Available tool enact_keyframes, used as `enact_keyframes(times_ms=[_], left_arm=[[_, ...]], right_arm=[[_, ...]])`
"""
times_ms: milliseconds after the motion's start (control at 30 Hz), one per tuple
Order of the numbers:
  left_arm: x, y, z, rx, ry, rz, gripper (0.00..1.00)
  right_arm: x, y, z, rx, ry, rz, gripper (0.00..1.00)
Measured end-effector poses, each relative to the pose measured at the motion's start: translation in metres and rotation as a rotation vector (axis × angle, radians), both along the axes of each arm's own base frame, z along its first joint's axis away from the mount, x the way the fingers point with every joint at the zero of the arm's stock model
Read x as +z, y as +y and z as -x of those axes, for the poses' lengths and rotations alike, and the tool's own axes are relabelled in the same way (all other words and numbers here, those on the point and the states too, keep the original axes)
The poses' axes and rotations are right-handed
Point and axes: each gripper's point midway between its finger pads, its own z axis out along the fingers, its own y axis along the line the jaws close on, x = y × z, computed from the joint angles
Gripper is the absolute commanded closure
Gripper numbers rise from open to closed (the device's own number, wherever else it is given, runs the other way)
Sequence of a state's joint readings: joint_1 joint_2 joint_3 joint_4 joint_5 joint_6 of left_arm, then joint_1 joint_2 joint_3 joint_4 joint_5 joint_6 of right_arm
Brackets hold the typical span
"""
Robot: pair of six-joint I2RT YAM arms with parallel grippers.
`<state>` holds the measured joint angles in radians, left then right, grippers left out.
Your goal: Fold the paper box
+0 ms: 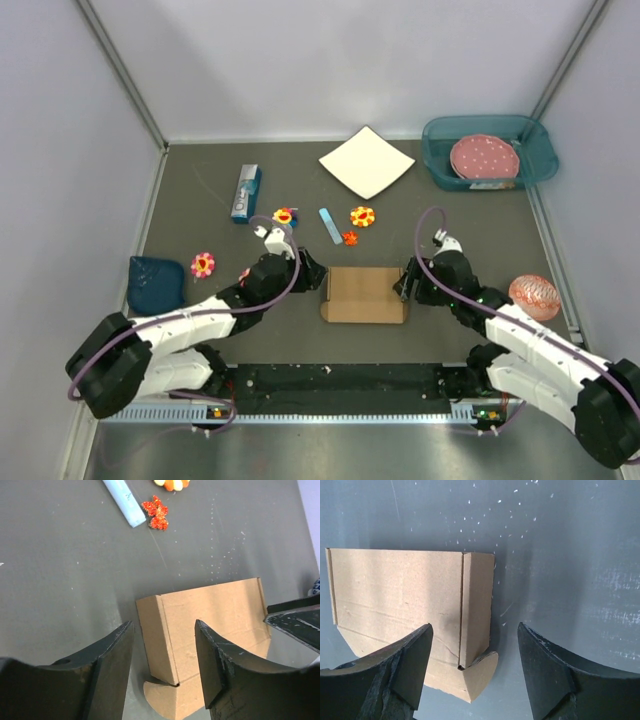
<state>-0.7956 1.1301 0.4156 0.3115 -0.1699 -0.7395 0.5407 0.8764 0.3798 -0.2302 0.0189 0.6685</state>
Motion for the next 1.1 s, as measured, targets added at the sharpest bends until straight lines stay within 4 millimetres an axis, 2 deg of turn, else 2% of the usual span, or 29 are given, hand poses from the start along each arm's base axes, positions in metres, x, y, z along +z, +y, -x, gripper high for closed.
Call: enact_keyframes(times_ms=[67,200,267,433,533,733,967,1033,1100], left_arm=[[-0.008,0.000,-0.003,0.002,0.010,-0.007,0.47],[-0.035,-0.003,0.002,-0.026,0.060,-0.036,0.56],[-0.048,-0.006,0.006,-0.044,0.092,-0.037,0.59],[-0.048,-0.019,0.007,-0.089,0.088,0.017,0.70],[-0.047,-0.022,0.008,-0.105,0.079,0.041,0.73],[-0.048,-0.024,0.008,-0.117,0.075,0.048,0.74],[-0.048,-0.022,0.010,-0.118,0.068,0.053,0.73],[-0.048,-0.021,0.011,-0.119,0.066,0.051,0.73],[-0.047,-0.020,0.012,-0.118,0.064,0.048,0.67]], right_arm=[[0.000,0.000,-0.002,0.002,-0.007,0.005,0.33],[-0.010,0.002,-0.005,0.012,0.015,0.025,0.48],[-0.009,0.008,-0.009,0.020,0.006,0.005,0.52],[-0.006,0.013,-0.015,0.025,-0.024,-0.018,0.60],[-0.006,0.015,-0.016,0.033,-0.033,-0.032,0.63],[-0.007,0.018,-0.015,0.042,-0.050,-0.056,0.69],[-0.007,0.019,-0.014,0.033,-0.062,-0.081,0.81],[-0.007,0.019,-0.013,0.030,-0.060,-0.086,0.81],[-0.007,0.019,-0.012,0.026,-0.058,-0.095,0.71]])
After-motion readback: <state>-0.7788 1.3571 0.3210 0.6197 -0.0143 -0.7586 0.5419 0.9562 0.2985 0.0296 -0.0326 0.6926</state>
